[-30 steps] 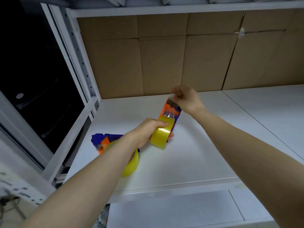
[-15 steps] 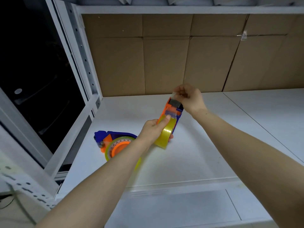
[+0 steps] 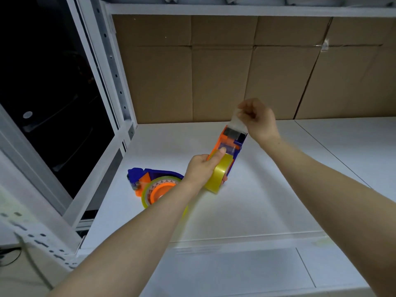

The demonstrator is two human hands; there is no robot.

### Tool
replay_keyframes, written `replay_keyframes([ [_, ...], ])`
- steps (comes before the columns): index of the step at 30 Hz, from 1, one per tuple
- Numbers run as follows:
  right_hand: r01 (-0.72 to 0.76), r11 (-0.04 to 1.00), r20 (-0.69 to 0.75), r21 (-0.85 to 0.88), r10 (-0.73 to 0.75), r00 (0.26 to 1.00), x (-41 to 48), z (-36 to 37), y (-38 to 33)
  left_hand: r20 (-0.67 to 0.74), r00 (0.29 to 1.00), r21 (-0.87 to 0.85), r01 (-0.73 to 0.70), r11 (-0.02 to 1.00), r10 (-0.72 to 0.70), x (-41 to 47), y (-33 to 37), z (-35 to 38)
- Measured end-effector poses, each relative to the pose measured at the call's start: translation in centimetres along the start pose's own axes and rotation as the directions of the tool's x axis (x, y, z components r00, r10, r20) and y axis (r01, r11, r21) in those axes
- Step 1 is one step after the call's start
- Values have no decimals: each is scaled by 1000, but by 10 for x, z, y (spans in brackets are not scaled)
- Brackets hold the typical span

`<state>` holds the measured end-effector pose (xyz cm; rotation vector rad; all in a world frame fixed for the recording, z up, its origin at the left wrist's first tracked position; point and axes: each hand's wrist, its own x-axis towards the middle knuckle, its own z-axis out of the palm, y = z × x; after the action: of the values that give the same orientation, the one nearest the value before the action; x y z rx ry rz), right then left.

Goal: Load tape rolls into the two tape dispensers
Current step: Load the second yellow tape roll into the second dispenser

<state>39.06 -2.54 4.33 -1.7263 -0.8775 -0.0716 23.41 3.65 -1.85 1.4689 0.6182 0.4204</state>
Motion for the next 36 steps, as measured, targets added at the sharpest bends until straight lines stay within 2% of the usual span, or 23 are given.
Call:
replay_keyframes([
  [2,-21,998,37,-60,24,999,6,-4,-1,8,1000,3,18,1000,-18,1,2,0],
  [6,-152,987,49,53,149,988,7,-4,1,50,997,-30,52,998,-50,2,2,-2],
  [10,-145,988,27,51,144,989,9,-2,4,59,998,-41,28,999,-25,0,2,-2],
  [16,-162,983,-16,85,164,986,8,3,10,-8,1000,-61,-11,998,11,0,-2,4],
  [19,-125,988,-63,96,131,989,10,4,11,-42,999,-60,-15,998,13,3,-4,6],
  [26,-144,985,-70,96,151,986,9,4,16,-102,995,-15,-11,1000,10,5,1,10],
  [30,-317,943,-3,105,319,948,15,5,16,-99,995,-23,-12,1000,10,4,-2,8],
  [34,-536,819,118,205,523,844,21,1,18,-98,995,-42,-6,999,2,3,-3,6],
  [36,-612,776,178,157,587,790,19,3,21,-99,995,-45,-6,999,2,2,-3,6],
])
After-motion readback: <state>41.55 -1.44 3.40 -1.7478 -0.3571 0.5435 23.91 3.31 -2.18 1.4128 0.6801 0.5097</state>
